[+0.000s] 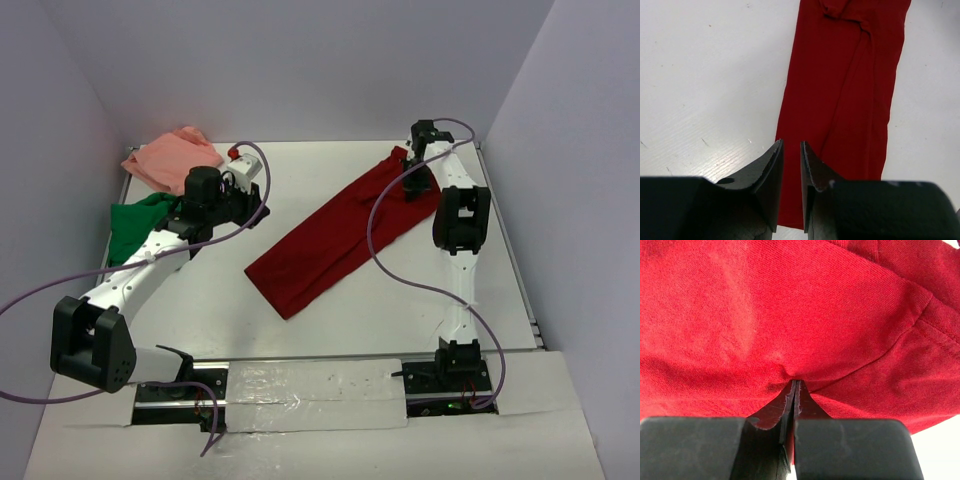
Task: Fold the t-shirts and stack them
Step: Rotate the tshirt 90 degrees
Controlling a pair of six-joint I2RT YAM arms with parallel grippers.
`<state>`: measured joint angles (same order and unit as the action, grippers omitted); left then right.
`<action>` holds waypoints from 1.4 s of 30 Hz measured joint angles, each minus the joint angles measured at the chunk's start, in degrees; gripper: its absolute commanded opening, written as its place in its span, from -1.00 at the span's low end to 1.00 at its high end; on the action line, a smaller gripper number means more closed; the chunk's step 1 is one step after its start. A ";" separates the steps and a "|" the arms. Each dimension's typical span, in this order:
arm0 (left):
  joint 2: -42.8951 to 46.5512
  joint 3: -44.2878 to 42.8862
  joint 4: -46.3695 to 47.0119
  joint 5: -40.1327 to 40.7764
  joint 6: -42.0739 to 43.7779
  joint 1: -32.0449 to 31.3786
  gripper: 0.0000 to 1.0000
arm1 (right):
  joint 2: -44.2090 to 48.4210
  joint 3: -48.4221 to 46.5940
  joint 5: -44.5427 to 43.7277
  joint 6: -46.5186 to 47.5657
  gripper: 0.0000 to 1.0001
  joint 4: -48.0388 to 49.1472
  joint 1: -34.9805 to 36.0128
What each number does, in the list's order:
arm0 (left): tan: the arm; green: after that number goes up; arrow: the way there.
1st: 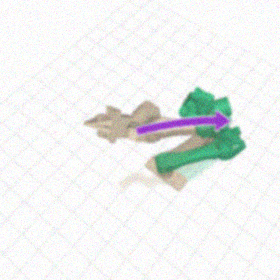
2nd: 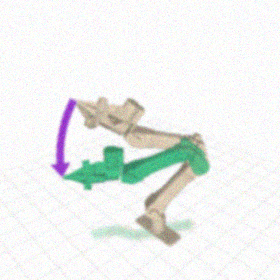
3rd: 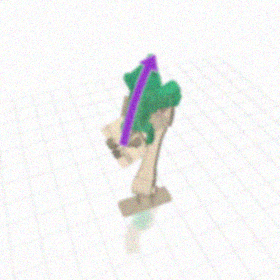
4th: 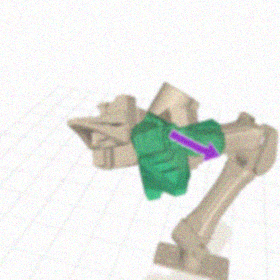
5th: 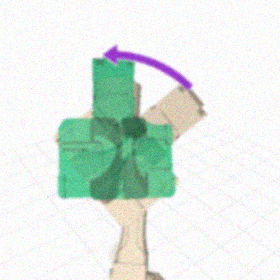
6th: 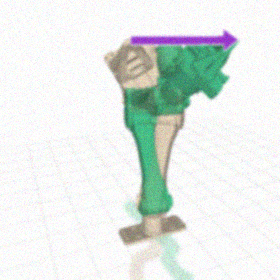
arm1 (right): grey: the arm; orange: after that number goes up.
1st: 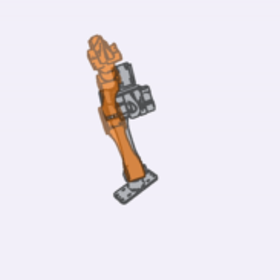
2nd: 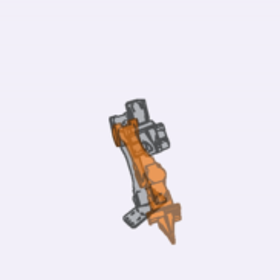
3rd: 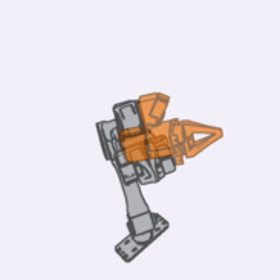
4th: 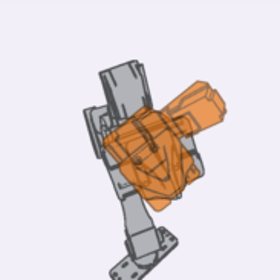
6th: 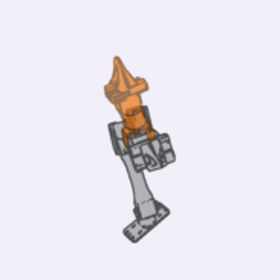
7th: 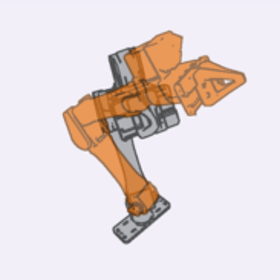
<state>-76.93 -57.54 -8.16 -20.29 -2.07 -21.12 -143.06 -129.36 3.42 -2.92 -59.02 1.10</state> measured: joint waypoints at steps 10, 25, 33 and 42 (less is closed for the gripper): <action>0.00 -0.02 -0.33 -0.66 2.58 1.60 -0.46 | -3.23 -6.64 -3.76 1.14 -1.00 -0.87 2.27; 0.00 -0.04 -1.03 -1.42 3.61 5.46 -0.46 | -4.02 -11.21 -7.10 7.69 -1.00 8.46 22.47; 0.35 -0.07 -0.94 -1.88 2.49 6.71 -0.97 | 5.31 5.62 -11.91 8.39 -1.00 19.50 23.56; -10.40 -12.35 -16.57 -15.82 7.04 7.21 -0.88 | 26.58 20.11 -13.55 5.81 0.32 23.39 15.52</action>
<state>-87.33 -69.89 -24.73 -36.12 4.97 -13.91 -116.49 -109.25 -10.13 2.90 -35.64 16.62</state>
